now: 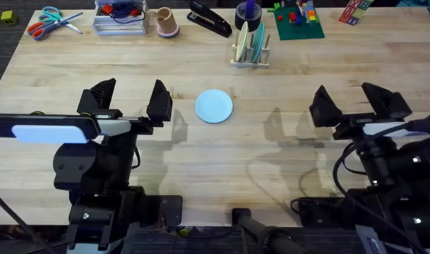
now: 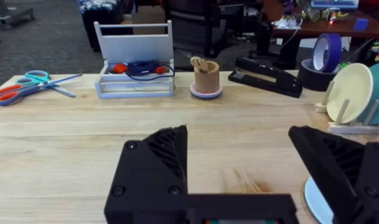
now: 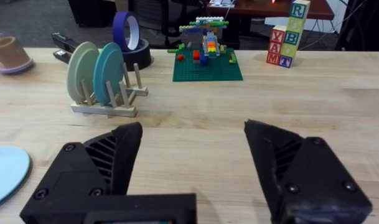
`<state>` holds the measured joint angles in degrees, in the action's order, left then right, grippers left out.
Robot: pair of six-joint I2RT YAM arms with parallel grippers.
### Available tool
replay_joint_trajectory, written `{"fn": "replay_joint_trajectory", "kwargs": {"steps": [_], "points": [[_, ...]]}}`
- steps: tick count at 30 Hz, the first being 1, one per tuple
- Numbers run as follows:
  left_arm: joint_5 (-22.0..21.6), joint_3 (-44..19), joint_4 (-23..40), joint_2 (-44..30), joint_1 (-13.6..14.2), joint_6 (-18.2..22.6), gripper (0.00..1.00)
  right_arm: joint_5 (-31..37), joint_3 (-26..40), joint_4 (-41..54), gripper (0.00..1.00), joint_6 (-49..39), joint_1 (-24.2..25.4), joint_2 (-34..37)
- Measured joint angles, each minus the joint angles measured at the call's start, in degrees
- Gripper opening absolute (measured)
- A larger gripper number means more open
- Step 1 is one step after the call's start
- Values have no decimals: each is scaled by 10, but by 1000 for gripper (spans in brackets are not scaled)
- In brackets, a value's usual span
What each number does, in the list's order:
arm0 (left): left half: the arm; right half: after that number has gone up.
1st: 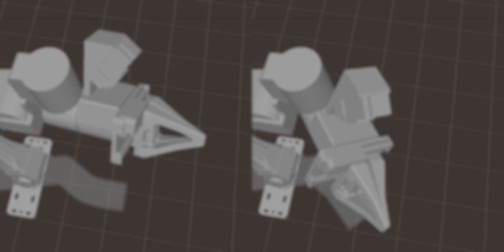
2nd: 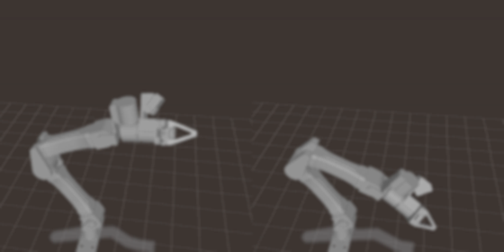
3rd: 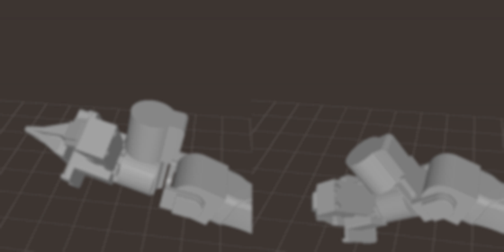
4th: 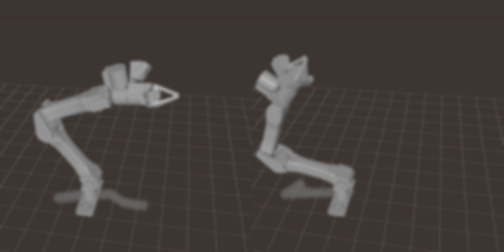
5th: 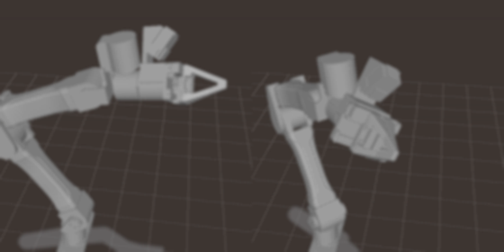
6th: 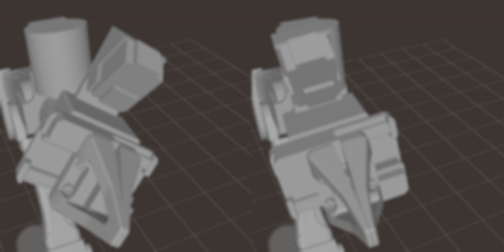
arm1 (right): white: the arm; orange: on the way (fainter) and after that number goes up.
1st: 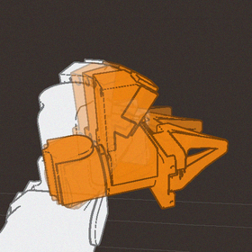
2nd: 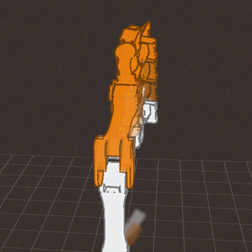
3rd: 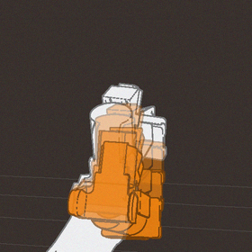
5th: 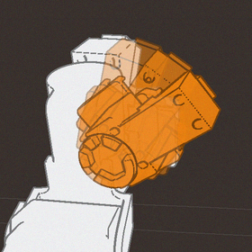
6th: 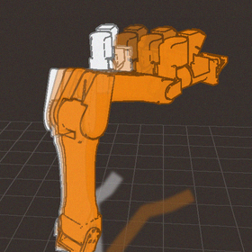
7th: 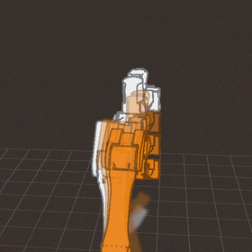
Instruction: Pick up the plates from the table one by one and place each into a slot on the dish rack.
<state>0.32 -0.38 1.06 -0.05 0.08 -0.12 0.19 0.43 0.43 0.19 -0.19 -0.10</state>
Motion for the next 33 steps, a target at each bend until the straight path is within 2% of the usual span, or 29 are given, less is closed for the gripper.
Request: {"fn": "replay_joint_trajectory", "kwargs": {"steps": [14, 17, 20, 25, 33], "points": [[3, 0, -2, 0, 0, -6, 995, 0, 0, -13, 994, 13, 0, 0], [3, -1, 11, 0, 0, -10, 994, 0, 0, -28, 995, 10, 0, 0], [3, -15, 50, 0, 0, -17, 993, 0, 0, -29, 995, 9, 0, 0], [3, -93, 125, -3, 0, -21, 993, 6, 30, -17, 994, 8, 0, 7], [-2, -261, 210, -92, 0, -22, 993, 11, 192, 86, 995, 8, 0, 99]]}}
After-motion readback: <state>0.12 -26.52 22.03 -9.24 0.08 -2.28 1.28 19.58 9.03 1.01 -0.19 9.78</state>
